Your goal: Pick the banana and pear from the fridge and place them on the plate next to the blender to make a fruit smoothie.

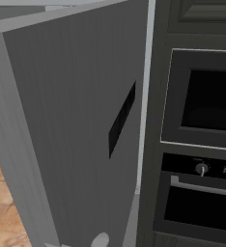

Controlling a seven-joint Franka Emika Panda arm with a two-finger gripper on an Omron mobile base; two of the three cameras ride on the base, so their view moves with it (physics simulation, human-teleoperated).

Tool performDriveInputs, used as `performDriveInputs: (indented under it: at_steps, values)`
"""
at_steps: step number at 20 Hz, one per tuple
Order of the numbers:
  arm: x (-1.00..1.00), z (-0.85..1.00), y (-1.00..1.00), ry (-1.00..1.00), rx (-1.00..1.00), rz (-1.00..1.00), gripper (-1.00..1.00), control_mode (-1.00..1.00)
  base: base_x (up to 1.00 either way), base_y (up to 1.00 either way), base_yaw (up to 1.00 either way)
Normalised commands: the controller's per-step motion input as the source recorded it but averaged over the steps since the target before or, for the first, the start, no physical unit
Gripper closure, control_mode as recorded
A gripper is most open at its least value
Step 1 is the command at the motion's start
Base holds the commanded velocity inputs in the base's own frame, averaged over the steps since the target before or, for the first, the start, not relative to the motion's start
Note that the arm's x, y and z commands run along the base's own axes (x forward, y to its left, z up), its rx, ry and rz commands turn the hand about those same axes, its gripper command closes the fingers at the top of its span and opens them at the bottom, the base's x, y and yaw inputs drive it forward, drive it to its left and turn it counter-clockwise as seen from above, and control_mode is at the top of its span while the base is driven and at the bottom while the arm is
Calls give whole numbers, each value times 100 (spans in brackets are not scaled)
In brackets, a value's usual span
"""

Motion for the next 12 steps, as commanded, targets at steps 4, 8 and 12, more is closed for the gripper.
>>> performDriveInputs:
  at_steps: [4, 8, 12]
  values:
    - [36, -15, 0, 1, 0, -1, 100, -100, 0, 0, 0]
    - [10, -22, 0, 0, 0, -1, 100, -100, 0, 0, 0]
    - [-3, -19, 0, 0, 0, 0, 100, -100, 0, 0, 0]
